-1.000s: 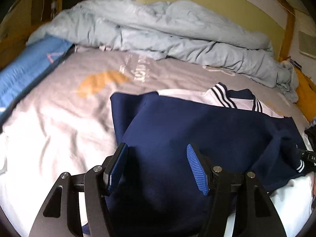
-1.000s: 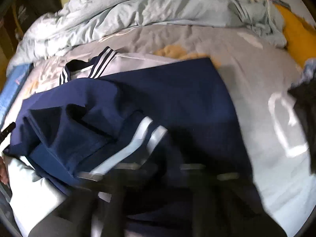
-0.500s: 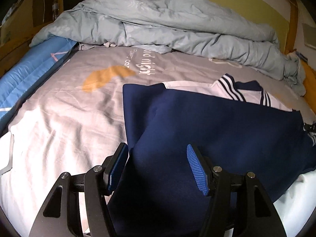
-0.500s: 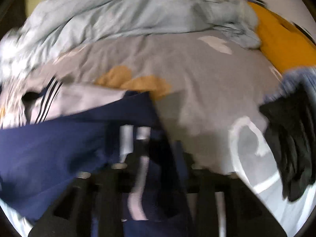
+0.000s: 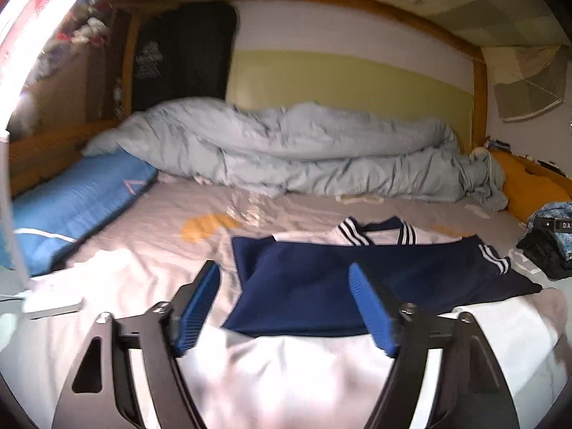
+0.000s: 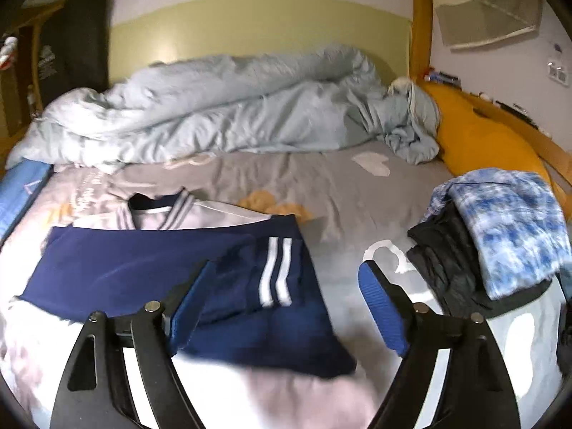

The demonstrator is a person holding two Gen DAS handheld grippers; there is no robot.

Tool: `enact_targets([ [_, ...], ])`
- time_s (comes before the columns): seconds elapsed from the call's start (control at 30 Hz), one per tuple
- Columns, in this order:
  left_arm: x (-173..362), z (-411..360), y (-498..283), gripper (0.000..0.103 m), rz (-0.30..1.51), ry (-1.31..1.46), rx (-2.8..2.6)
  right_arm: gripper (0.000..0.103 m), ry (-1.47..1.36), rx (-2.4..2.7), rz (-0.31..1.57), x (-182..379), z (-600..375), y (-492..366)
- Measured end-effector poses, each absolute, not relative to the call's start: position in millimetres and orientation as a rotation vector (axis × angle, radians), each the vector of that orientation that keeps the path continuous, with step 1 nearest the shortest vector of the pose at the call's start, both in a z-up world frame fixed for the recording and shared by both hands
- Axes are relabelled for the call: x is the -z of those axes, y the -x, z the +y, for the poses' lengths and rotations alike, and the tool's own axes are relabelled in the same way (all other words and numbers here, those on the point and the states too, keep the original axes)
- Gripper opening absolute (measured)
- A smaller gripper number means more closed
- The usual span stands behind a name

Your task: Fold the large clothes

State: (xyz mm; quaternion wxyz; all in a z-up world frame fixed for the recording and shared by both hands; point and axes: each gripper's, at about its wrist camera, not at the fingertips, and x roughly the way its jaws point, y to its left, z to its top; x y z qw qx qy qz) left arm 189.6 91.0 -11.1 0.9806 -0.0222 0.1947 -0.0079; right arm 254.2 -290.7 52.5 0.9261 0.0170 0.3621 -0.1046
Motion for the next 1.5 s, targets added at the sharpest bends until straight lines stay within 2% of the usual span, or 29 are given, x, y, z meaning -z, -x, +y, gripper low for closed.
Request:
enact_targets([
  [0.03,7.0,89.2,-179.0,0.088,0.371,0.037,0.010,0.084,-0.038,0.203,0.735,-57.2,-287.3,-245.1],
  [0.23,-9.0,84.3,-135.9,0.092,0.327,0.037,0.024,0.103,-0.069,0.170,0.657,-73.9,-268.9,-193.8],
  [0.33,-16.1,83.5,-120.2,0.103,0.285,0.030,0.039,0.103,-0.065,0.141,0.640,-78.7,-257.1,-175.3],
  [0.5,-12.9,83.0,-115.5,0.103,0.288,-0.021,0.042,0.103,-0.027,0.125,0.619,-71.7,-238.3,-159.6],
  [0.8,44.3,81.3,-126.5,0.103,0.497,-0.069,0.139,0.103,0.055,0.041,0.804,2.5,-225.7,-161.2],
  [1.1,77.4,95.7,-122.3,0.103,0.582,-0.020,0.076,0.103,0.120,0.067,0.813,26.6,-217.7,-133.4],
  [1.27,81.6,129.9,-117.7,0.103,0.581,0.139,0.037,0.103,-0.054,0.175,0.789,27.6,-259.5,-113.1],
  [1.5,101.9,148.9,-129.2,0.103,0.688,0.208,0.009,0.103,-0.300,0.209,0.843,52.2,-312.9,-95.0],
])
